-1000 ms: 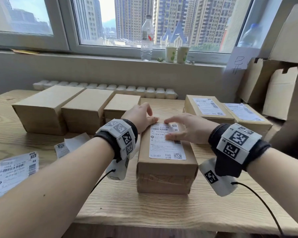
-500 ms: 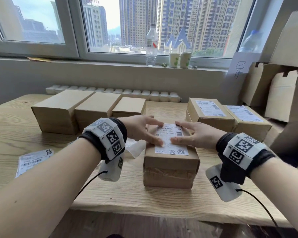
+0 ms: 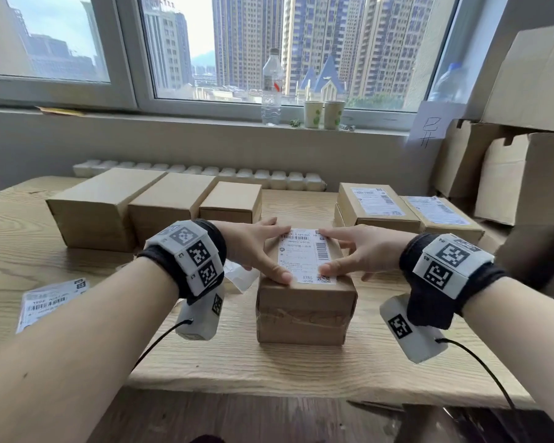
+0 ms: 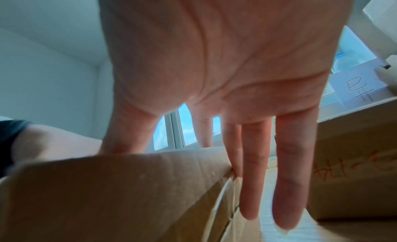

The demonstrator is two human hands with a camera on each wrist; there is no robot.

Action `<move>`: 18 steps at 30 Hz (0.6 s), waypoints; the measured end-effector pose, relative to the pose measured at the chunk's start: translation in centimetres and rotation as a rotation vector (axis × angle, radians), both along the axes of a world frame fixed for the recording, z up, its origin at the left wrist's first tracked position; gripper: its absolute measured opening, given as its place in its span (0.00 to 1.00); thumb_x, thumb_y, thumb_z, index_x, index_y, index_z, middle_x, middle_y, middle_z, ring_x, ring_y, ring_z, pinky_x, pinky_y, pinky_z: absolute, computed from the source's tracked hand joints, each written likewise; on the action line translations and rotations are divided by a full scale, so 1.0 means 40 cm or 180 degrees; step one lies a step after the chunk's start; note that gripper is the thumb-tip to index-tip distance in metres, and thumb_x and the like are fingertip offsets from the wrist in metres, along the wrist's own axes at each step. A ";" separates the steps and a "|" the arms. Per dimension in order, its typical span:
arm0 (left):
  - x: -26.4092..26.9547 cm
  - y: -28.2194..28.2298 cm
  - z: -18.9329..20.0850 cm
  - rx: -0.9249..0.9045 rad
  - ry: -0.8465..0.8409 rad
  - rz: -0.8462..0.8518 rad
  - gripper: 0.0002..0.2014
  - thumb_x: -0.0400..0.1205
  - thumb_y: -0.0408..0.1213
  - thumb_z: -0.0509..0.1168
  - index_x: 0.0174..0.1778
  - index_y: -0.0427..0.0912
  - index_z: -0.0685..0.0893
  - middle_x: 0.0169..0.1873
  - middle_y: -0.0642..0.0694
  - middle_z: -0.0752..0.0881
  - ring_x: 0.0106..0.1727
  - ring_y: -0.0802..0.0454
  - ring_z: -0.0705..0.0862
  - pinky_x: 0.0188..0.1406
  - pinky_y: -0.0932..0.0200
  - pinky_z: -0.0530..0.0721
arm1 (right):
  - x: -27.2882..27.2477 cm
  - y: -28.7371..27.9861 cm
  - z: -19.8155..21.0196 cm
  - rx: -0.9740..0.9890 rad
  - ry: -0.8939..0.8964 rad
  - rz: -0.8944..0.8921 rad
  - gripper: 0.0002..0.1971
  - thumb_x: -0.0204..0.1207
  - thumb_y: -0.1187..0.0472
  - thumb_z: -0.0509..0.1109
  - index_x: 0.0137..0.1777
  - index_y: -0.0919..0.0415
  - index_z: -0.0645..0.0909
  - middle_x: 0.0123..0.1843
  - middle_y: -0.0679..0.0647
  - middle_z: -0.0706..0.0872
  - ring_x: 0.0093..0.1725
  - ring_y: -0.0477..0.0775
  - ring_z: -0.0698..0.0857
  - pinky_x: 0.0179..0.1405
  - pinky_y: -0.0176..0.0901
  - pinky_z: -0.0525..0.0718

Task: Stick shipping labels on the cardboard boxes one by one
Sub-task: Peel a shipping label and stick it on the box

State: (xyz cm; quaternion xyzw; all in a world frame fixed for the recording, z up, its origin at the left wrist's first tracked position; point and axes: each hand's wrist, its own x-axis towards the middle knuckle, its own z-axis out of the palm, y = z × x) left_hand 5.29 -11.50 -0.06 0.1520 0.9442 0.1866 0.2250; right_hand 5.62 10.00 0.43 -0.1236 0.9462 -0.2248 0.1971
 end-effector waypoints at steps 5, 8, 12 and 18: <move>0.010 -0.005 0.000 0.0027 -0.0050 0.0149 0.58 0.65 0.58 0.73 0.83 0.53 0.41 0.82 0.59 0.36 0.83 0.53 0.51 0.71 0.57 0.72 | 0.010 0.008 0.006 -0.0203 -0.0022 -0.0166 0.41 0.71 0.47 0.72 0.82 0.47 0.56 0.72 0.53 0.76 0.56 0.52 0.85 0.51 0.50 0.88; 0.018 -0.004 0.009 0.0116 -0.0257 0.0331 0.61 0.62 0.59 0.75 0.83 0.56 0.40 0.82 0.51 0.51 0.77 0.46 0.66 0.63 0.49 0.82 | 0.025 0.003 0.012 -0.0106 -0.0068 -0.0128 0.44 0.71 0.46 0.73 0.83 0.48 0.53 0.62 0.51 0.78 0.52 0.52 0.87 0.48 0.47 0.88; 0.037 0.004 0.019 0.0243 -0.0429 0.0597 0.60 0.63 0.53 0.76 0.82 0.59 0.39 0.79 0.44 0.61 0.72 0.44 0.72 0.57 0.43 0.85 | 0.047 -0.018 0.012 -0.0014 -0.0269 -0.0013 0.51 0.68 0.47 0.76 0.84 0.49 0.46 0.59 0.55 0.79 0.42 0.49 0.86 0.41 0.42 0.89; 0.072 0.031 0.044 -0.0087 -0.0316 0.0395 0.55 0.66 0.53 0.77 0.82 0.61 0.47 0.70 0.39 0.75 0.53 0.48 0.86 0.38 0.56 0.89 | 0.062 -0.006 0.026 -0.0348 -0.0260 -0.0141 0.45 0.72 0.56 0.75 0.84 0.48 0.52 0.73 0.63 0.75 0.41 0.55 0.90 0.41 0.43 0.89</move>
